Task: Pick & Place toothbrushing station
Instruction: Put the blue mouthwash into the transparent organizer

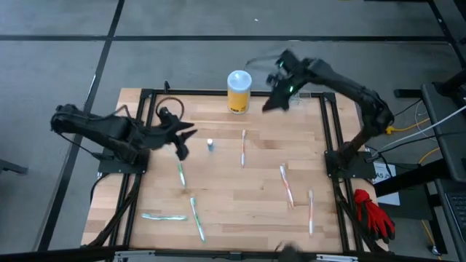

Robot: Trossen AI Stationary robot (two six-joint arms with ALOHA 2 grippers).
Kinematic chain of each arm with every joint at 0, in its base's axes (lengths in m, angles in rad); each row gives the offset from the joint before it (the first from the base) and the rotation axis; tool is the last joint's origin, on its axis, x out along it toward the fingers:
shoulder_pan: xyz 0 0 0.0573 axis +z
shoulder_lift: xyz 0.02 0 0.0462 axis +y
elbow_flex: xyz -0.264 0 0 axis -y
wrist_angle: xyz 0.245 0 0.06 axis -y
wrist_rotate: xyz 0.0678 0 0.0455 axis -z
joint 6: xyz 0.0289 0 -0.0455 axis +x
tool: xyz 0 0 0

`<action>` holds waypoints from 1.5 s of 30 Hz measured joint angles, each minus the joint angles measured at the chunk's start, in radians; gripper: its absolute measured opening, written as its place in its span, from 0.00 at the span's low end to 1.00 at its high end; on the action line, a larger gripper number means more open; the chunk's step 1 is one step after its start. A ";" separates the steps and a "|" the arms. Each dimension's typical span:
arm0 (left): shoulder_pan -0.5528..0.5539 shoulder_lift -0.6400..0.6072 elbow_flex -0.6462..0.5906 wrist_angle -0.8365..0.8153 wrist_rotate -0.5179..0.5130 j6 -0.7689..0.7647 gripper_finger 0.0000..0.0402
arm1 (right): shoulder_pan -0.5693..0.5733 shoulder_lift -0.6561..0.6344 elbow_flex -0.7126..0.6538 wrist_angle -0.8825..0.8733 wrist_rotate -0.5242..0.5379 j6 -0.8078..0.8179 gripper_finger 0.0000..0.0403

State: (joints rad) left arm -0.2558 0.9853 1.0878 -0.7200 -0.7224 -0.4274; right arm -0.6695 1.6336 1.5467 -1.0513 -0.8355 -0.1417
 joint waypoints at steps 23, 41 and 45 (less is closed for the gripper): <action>-0.205 0.070 -0.294 -0.216 0.032 -0.681 0.12 | 0.729 -0.390 -0.026 -0.238 0.874 0.701 0.33; -0.018 0.230 -0.525 0.505 0.033 -0.329 0.21 | 0.822 -0.471 -0.026 -0.227 1.029 0.733 0.33; 0.010 0.304 -0.550 0.678 0.052 -0.237 0.27 | 0.822 -0.482 -0.026 -0.227 1.021 0.732 0.33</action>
State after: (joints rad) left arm -0.2456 1.2888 0.5377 -0.0422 -0.6707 -0.6641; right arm 0.1528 1.1514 1.5204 -1.2781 0.1855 0.5907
